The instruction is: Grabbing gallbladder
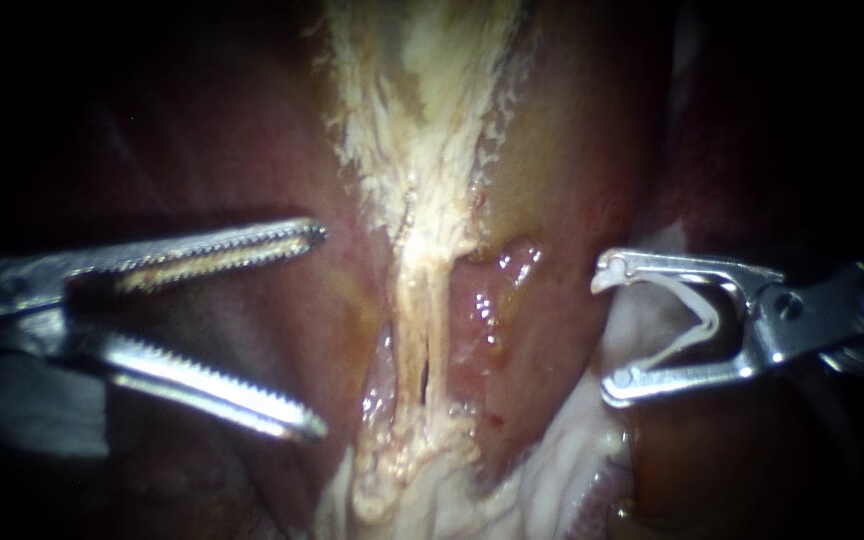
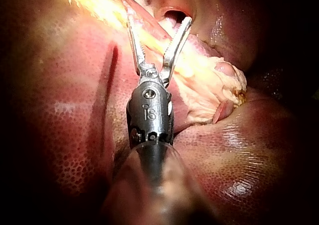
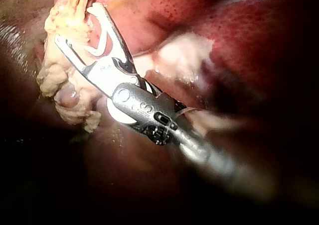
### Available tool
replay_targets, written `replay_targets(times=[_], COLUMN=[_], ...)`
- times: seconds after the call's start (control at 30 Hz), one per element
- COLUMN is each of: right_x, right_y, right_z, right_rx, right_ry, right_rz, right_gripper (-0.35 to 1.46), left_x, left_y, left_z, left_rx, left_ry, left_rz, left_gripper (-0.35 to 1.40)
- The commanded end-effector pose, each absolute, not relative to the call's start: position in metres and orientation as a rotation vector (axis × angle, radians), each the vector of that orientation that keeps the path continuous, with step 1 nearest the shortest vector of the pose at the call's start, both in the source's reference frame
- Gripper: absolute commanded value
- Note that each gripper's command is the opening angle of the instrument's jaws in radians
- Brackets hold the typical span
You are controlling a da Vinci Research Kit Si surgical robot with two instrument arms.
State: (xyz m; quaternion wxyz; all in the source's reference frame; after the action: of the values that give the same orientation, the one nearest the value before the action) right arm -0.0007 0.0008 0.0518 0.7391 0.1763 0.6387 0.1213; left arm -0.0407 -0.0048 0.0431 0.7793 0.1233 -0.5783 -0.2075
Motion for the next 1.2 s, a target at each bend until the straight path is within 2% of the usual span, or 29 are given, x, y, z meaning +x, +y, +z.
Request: replay_targets(times=[0.03, 0.37, 0.83, 1.2], right_x=[-0.0007, -0.0006, -0.0005, -0.0005], right_y=[0.0008, 0.0008, 0.0009, 0.0008], right_z=[0.0518, 0.0518, 0.0518, 0.0518], right_rx=[0.387, 0.387, 0.386, 0.387], right_ry=[1.402, 1.402, 1.402, 1.402], right_rz=[0.266, 0.267, 0.267, 0.267], right_gripper=[0.58, 0.58, 0.58, 0.58], left_x=[-0.0407, -0.0419, -0.0479, -0.0465], left_y=[-0.0048, -0.0042, -0.0016, -0.0021], left_z=[0.043, 0.0436, 0.0469, 0.0492], left_rx=[0.267, 0.229, 0.235, 0.204], left_ry=[-1.25, -1.181, -1.072, -0.977], left_rz=[-0.449, -0.637, -0.767, -0.866], left_gripper=[0.78, 0.69, 0.59, 0.54])
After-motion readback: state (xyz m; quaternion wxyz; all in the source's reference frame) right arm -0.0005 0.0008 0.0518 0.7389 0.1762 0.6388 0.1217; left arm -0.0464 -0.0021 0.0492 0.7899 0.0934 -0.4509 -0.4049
